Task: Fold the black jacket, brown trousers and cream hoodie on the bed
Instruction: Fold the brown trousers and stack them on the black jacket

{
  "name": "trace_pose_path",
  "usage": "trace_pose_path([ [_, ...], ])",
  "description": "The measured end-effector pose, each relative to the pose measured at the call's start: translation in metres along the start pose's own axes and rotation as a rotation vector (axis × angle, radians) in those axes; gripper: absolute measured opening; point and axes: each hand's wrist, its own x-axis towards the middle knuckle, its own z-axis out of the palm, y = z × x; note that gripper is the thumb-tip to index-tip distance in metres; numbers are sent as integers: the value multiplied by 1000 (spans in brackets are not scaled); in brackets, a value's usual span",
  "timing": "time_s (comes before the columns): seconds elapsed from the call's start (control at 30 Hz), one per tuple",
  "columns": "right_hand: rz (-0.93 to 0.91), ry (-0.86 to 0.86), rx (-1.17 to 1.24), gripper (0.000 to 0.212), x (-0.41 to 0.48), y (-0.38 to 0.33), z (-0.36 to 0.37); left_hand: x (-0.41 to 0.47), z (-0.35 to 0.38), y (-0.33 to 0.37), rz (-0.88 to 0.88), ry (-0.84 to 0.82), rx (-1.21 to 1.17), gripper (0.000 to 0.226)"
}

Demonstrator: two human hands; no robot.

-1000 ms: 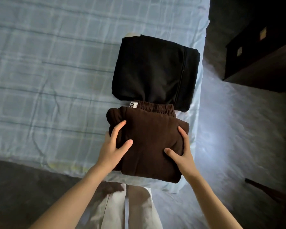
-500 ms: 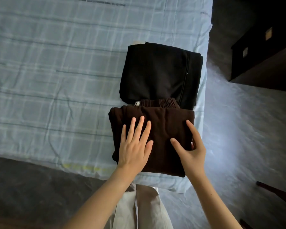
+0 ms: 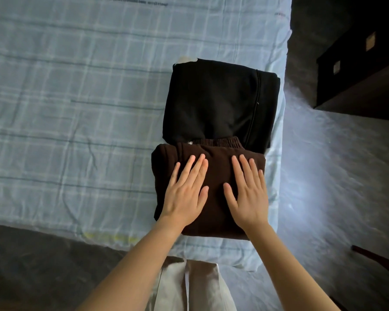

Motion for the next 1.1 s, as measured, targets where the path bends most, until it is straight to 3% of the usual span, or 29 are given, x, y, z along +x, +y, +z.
trace_pose_path([
  [0.33,-87,157,42,66,14,31,60,14,69,-23,85,167,-111,63],
  [0.6,-2,-123,-39,61,5,-14,-20,2,-24,12,-58,-118,1,64],
  [0.7,8,-185,76,57,-2,-37,-68,-6,-70,18,-65,-191,-4,60],
  [0.83,-4,-111,178,51,-24,-69,-139,-27,-143,27,8,-73,-50,49],
  [1.1,-194,211,108,44,-86,-129,-241,-94,-265,50,152,309,-73,48],
])
